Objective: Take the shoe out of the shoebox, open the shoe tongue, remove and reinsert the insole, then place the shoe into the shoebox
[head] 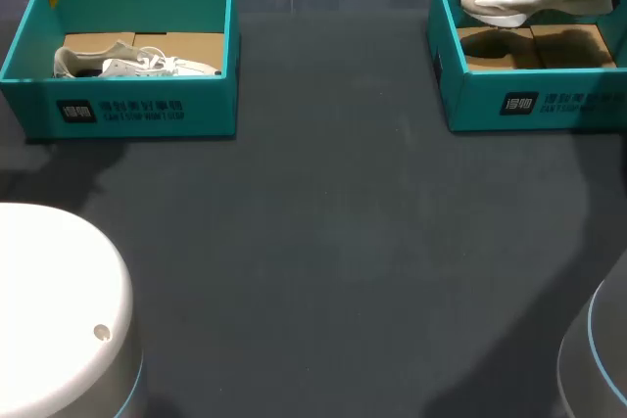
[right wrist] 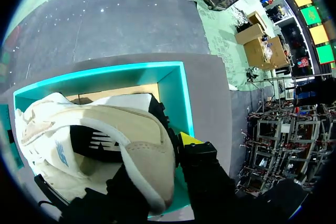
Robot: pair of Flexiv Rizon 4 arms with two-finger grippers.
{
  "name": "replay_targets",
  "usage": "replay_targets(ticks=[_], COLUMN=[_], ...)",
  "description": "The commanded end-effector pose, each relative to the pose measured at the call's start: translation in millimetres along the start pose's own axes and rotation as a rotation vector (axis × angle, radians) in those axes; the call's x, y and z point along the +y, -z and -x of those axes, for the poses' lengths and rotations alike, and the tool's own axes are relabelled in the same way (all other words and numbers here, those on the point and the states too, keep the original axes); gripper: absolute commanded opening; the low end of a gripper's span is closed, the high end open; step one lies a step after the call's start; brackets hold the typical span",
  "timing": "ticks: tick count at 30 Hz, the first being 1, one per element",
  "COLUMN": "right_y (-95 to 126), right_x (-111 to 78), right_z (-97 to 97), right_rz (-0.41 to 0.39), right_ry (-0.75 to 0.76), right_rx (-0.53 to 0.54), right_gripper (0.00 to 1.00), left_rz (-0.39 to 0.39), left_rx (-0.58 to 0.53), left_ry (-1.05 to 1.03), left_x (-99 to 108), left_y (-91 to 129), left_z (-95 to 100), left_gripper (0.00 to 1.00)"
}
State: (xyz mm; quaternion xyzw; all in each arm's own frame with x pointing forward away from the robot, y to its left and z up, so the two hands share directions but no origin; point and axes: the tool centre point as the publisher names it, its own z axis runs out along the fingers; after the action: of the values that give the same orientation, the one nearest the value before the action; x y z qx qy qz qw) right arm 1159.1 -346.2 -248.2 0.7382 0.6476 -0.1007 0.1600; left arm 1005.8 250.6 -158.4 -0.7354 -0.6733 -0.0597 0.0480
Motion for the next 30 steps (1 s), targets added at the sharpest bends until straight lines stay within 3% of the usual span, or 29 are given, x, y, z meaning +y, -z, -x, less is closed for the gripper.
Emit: replay_targets(ticks=[1, 24, 30], right_y=[14, 87, 107], right_x=[-1.7, 0.2, -10.4], right_z=[4.2, 24.9, 21.8], right_rz=[0.009, 0.026, 0.053], right_ry=[-0.003, 0.040, 0.053], right_rx=[-0.024, -0.080, -0.064], right_gripper=[0.00, 0.00, 0.00], left_rz=[0.001, 0.001, 0.001], left_rx=[0.002, 0.002, 0.002], left_ry=[-0.001, -0.001, -0.001], left_x=[-1, -1, -1], left_y=[0, 0, 0], left_z=[-0.1, -0.1, -0.1], left_gripper=[1.00, 1.00, 1.00])
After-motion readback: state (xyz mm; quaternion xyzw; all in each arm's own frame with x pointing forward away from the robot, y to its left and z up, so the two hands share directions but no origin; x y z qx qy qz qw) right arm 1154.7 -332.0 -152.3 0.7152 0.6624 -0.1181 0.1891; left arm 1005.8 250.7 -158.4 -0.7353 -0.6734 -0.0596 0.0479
